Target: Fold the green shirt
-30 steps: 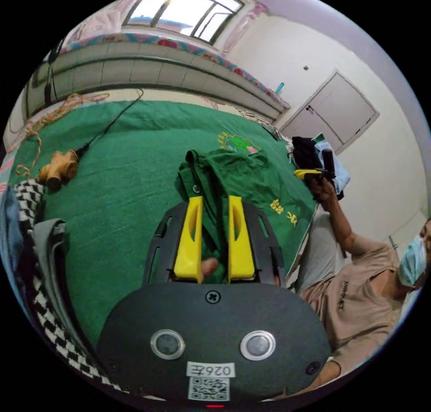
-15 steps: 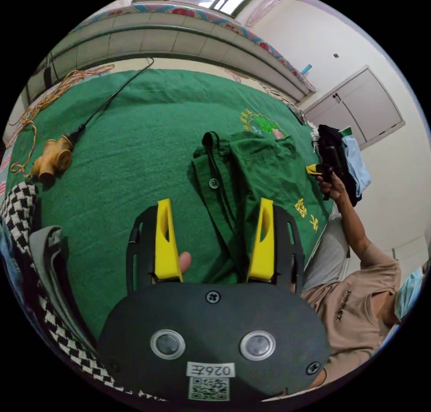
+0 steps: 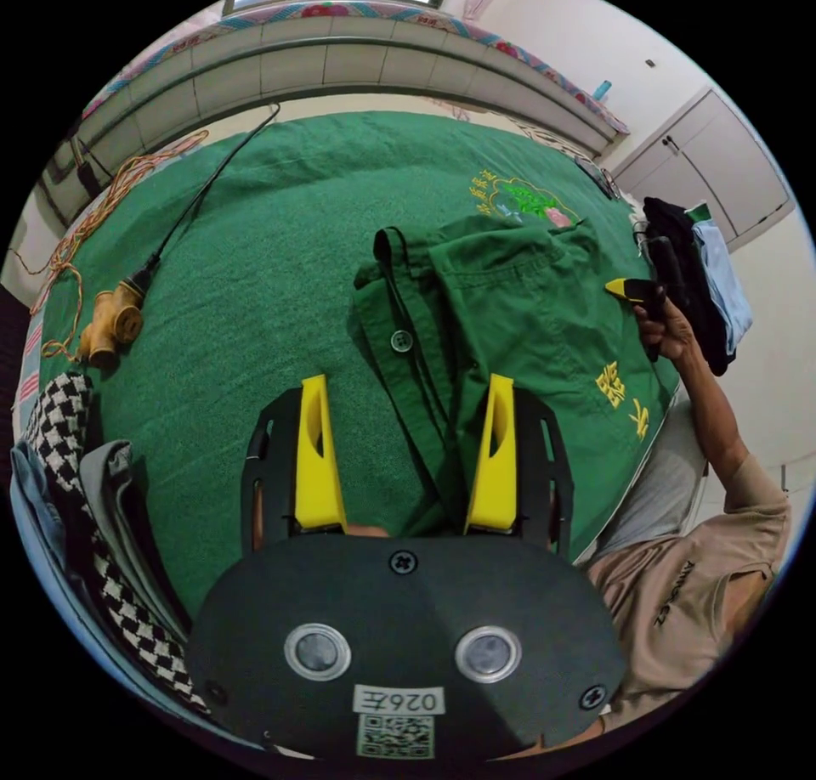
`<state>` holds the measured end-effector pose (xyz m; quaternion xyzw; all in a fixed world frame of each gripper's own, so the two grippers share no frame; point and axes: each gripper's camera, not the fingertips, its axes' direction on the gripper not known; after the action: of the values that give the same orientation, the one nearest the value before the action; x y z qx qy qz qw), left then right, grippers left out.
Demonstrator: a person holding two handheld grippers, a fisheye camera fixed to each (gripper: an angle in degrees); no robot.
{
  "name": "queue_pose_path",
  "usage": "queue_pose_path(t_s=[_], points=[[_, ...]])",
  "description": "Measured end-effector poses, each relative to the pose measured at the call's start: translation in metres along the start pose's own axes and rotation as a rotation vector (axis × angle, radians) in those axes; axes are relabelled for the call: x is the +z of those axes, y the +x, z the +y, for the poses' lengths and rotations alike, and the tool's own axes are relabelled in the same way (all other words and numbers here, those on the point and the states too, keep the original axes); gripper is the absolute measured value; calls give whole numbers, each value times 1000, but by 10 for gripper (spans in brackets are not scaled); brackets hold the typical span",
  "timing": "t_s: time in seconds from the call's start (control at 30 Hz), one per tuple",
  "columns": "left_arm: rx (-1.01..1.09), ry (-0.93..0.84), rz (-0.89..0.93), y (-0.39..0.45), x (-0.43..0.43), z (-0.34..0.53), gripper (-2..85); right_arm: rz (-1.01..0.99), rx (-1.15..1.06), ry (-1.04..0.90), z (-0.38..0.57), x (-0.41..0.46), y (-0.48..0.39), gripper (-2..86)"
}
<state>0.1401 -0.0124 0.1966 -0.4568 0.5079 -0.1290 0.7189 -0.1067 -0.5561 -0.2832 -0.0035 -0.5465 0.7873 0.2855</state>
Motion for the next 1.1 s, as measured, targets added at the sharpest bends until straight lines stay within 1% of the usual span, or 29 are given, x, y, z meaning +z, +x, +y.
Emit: queue_pose_path(t_s=[0.07, 0.13, 0.3, 0.37, 0.4, 0.43, 0.47, 0.53, 0.63, 0.7, 0.9, 1.0, 1.07, 1.1], points=[[2, -5, -12, 9, 5, -4, 215, -33, 5, 12, 3, -6, -8, 63], [16, 8, 56, 25, 12, -10, 184, -43, 3, 9, 6, -11, -16, 63], [-14, 7, 42, 50, 32, -23, 181, -46, -21, 6, 16, -18, -49, 66], [21, 11, 13, 65, 37, -26, 163, -58, -30, -3, 23, -15, -67, 56], [54, 8, -13, 77, 41, -28, 119, -68, -32, -14, 24, -14, -71, 53], [118, 18, 29, 89, 43, -29, 94, -108, -28, -46, 28, -11, -78, 50], [134, 20, 69, 94, 44, -29, 91, -147, -21, -47, 33, -12, -84, 48], [136, 11, 62, 108, 52, -33, 93, -164, -24, -44, 42, -16, -97, 50], [101, 8, 116, 113, 64, -34, 99, -128, -44, -74, 54, -14, -127, 59], [90, 21, 168, 116, 71, -33, 97, -93, -68, -78, 64, -12, -148, 56], [94, 66, 282, 139, 90, -25, 65, -9, -101, -60, 102, -11, -214, 3], [112, 77, 267, 163, 95, -22, 55, 174, -239, -16, 129, -17, -285, -6], [132, 100, 244, 182, 95, -18, 50, 373, -438, 31, 164, -22, -364, -8], [143, 132, 234, 195, 92, -15, 47, 423, -491, 46, 175, -23, -385, -8]])
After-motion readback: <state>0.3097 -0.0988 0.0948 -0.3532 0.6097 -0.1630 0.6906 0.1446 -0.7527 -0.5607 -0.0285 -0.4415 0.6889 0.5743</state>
